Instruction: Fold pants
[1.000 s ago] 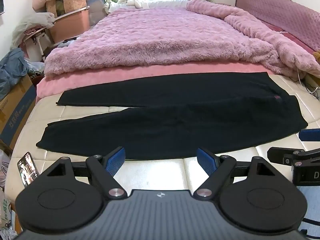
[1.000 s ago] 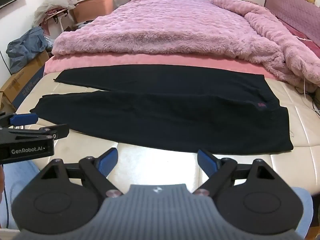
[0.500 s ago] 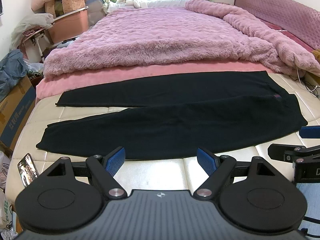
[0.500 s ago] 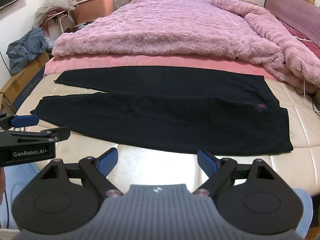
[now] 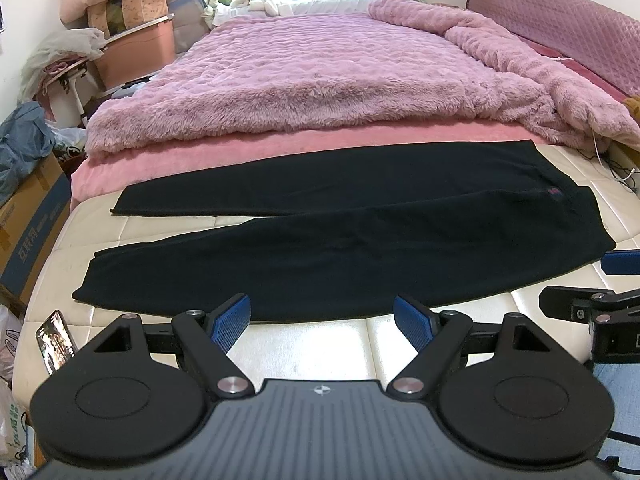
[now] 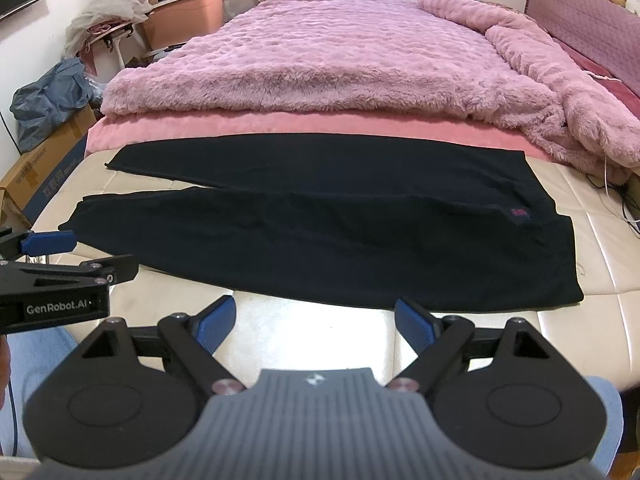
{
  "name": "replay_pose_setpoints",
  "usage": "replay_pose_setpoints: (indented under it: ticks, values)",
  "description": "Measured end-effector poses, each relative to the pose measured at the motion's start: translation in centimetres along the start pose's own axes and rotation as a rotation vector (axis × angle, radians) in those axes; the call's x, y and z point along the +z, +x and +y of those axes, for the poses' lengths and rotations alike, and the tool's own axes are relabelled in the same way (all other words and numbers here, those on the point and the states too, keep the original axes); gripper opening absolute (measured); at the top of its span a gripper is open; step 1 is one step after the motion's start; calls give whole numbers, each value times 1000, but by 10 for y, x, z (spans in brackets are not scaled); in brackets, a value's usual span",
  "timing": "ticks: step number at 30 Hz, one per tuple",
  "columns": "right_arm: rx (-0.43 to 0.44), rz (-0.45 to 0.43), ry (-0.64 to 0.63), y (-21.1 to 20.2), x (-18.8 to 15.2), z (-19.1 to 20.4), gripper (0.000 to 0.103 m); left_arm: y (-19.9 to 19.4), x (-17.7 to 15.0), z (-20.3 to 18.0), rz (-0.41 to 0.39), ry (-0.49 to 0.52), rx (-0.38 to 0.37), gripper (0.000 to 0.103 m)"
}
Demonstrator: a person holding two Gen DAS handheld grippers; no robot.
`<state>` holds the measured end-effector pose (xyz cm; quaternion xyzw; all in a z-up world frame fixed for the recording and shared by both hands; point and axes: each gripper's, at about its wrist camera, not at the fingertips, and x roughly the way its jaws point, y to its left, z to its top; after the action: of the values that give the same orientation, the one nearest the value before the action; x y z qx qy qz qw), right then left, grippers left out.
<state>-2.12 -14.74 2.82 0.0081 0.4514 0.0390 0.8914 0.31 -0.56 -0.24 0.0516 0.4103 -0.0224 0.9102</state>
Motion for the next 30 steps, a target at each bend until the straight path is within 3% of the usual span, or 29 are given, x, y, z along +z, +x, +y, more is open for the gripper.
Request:
replay_pose_setpoints:
  ticks: [30]
  values:
    - [0, 7, 7, 2, -1, 1, 83, 2, 1, -3, 9, 10, 7, 95]
